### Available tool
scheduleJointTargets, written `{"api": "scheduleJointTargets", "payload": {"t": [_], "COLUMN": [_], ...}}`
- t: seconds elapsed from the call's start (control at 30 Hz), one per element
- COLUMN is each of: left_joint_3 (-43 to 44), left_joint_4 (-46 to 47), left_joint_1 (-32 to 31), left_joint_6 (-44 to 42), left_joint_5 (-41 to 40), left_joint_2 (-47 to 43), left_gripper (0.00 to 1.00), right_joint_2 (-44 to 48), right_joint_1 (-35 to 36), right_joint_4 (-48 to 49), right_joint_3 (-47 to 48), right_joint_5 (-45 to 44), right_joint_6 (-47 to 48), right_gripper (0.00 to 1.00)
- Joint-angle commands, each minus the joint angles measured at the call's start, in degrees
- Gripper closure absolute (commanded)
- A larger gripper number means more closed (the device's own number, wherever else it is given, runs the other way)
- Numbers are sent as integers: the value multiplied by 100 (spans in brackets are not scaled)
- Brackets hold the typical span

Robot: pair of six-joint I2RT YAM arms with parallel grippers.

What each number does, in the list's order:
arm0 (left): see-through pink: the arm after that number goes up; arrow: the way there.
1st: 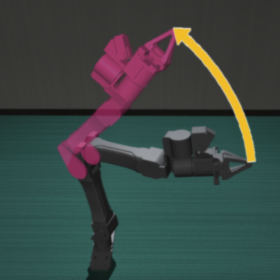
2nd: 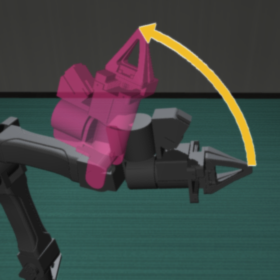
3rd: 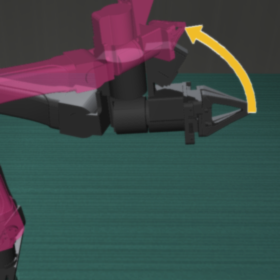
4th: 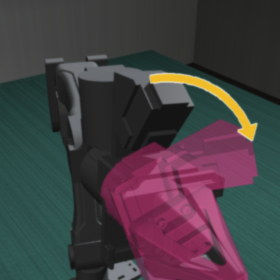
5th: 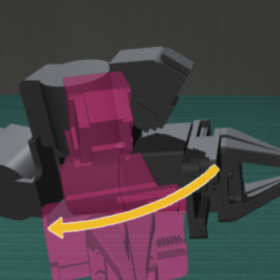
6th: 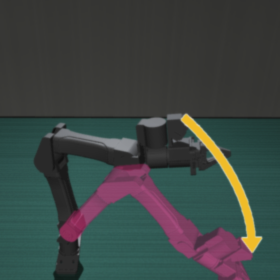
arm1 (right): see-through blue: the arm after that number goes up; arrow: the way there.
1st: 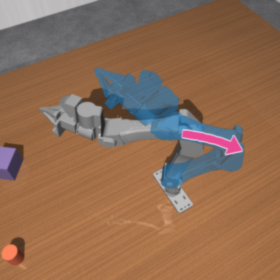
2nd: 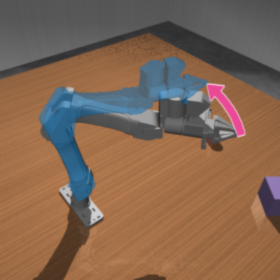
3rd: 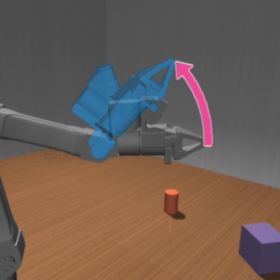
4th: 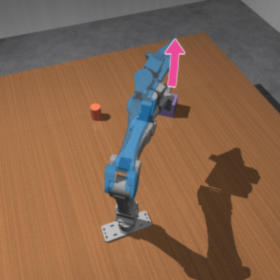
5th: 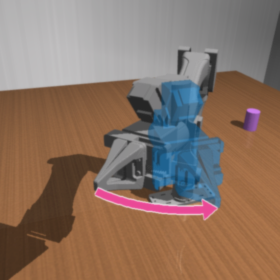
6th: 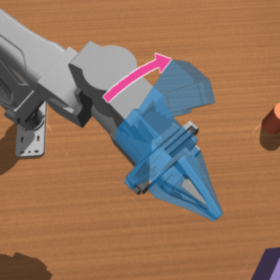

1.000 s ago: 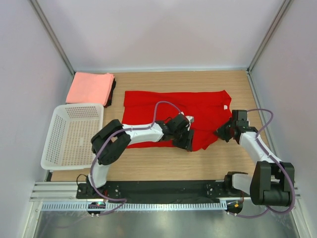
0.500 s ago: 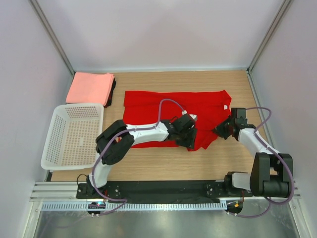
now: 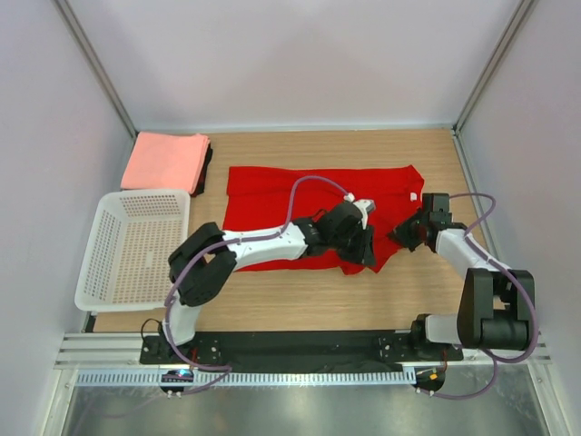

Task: Fold and stack the t-shirts
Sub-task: Fold the tshirt

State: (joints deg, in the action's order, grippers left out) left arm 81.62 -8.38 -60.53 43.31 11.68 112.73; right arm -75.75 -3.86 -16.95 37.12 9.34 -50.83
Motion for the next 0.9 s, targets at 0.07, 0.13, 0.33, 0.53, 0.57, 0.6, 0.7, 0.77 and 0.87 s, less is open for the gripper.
{"api": "scheduleJointTargets", "payload": {"t": [0.07, 0.13, 0.33, 0.53, 0.57, 0.6, 0.7, 0.77, 0.87], "left_joint_3": [600, 775, 1294, 1233, 1233, 1242, 1242, 1155, 1075], "left_joint_4": [381, 372, -146, -138, -146, -137, -67, 3, 12], "left_joint_1": [-125, -125, 102, 340, 349, 367, 367, 367, 367], "left_joint_6": [-261, -375, -604, -578, -587, -596, -596, -648, -867], "left_joint_5": [748, 800, 721, 712, 756, 774, 958, 976, 792], "left_joint_2": [610, 750, 1137, 1225, 1295, 1322, 1384, 1296, 1138], "left_gripper": [69, 69, 69, 66, 66, 66, 66, 63, 57], "right_joint_2": [-133, -151, -291, -292, -248, -152, -81, -142, -283], "right_joint_1": [17, 17, 17, 17, 17, 17, 17, 17, 17], "right_joint_4": [17, -10, -19, -388, -449, -484, -502, -467, -441], "right_joint_3": [365, 392, 445, 550, 559, 550, 533, 533, 603], "right_joint_5": [-169, -222, -56, -91, -125, -152, -231, -231, -214], "right_joint_6": [37, 108, 389, 749, 776, 794, 829, 855, 855], "right_gripper": [99, 99, 98, 87, 86, 85, 85, 86, 95]}}
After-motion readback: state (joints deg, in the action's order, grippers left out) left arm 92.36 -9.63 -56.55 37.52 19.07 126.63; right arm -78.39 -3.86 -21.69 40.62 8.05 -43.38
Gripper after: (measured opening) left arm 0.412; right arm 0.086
